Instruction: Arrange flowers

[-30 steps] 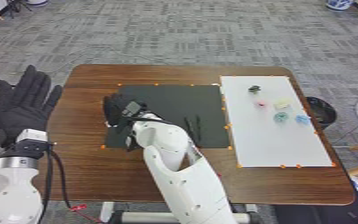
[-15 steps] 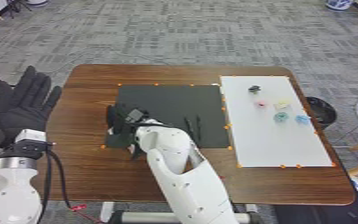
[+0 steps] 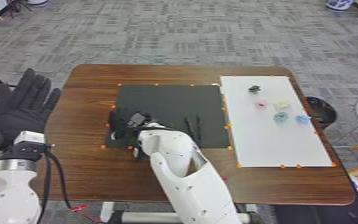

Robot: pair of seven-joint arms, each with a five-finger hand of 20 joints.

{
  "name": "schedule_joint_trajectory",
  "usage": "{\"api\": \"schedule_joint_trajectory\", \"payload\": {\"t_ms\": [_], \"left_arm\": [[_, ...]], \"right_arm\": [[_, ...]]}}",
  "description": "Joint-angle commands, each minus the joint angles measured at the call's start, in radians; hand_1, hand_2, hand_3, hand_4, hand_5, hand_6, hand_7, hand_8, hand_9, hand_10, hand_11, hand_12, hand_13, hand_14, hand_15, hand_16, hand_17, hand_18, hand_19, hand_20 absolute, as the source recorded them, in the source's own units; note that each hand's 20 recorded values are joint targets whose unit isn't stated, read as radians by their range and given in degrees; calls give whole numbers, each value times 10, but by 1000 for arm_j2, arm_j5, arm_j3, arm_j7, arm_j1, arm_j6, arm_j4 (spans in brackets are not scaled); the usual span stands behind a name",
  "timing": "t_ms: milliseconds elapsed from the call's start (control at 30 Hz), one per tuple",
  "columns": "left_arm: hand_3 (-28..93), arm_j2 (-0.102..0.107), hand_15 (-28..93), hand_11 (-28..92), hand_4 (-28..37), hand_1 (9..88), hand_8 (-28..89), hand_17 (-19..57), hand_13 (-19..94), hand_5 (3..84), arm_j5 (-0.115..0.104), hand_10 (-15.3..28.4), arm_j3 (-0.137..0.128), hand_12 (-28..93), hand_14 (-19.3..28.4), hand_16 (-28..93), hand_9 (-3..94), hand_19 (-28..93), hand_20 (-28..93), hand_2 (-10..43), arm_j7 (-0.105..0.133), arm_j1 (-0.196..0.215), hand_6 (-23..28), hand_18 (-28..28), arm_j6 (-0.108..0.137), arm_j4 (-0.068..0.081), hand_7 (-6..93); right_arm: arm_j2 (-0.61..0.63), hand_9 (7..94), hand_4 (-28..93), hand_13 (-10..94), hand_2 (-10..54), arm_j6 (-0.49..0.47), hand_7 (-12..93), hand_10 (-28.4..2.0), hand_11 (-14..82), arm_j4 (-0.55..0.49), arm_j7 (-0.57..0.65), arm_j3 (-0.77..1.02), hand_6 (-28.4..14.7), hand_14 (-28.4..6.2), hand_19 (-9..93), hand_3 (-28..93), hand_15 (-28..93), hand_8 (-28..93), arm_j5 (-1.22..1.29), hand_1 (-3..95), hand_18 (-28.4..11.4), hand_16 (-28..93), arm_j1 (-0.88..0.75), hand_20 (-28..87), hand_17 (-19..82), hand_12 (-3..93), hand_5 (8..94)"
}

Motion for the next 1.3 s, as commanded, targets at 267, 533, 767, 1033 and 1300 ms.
{"api": "schedule_joint_trajectory", "payload": {"t_ms": [267,533,767,1033,1300], "left_arm": [[651,-10,89,118,-283,237,-72,-47,237,365,-1,108,-6,68,94,-33,295,304,61,159,-15,18,66,106,-7,0,36],[675,-9,162,162,-283,235,-76,-88,208,385,-1,140,-2,66,137,-39,301,336,54,161,-19,16,84,123,-14,2,68],[684,-3,203,189,-283,239,-79,-108,191,398,-14,166,12,63,160,-56,307,351,51,161,-22,-1,97,131,7,2,79],[692,-2,266,206,-283,241,-82,-125,174,413,-24,193,6,57,185,-86,315,358,50,166,-14,8,109,138,8,0,89],[699,-8,281,212,-283,244,-79,-128,170,418,-21,201,0,57,193,-94,316,358,51,162,-15,14,114,139,4,-2,88]], "right_arm": [[26,641,-283,687,-95,19,195,-126,141,-21,8,-17,1,-70,717,789,683,-140,-65,516,-201,395,-12,378,299,171,649],[34,703,-283,713,-69,58,182,-93,126,-12,41,-26,-9,-64,717,728,680,-87,-30,546,-196,332,-15,349,310,230,640],[30,745,-282,720,40,87,210,-71,100,0,75,-30,12,-55,706,645,676,-56,-14,604,-183,330,-13,340,313,273,671],[32,767,-283,735,-35,116,251,-57,59,6,71,-27,19,-42,704,691,648,-87,-20,611,-183,341,-9,329,323,302,636],[42,761,-283,735,-89,190,267,-62,68,13,80,-41,7,-39,713,535,650,-90,-13,623,-184,337,-10,311,324,299,626]]}}
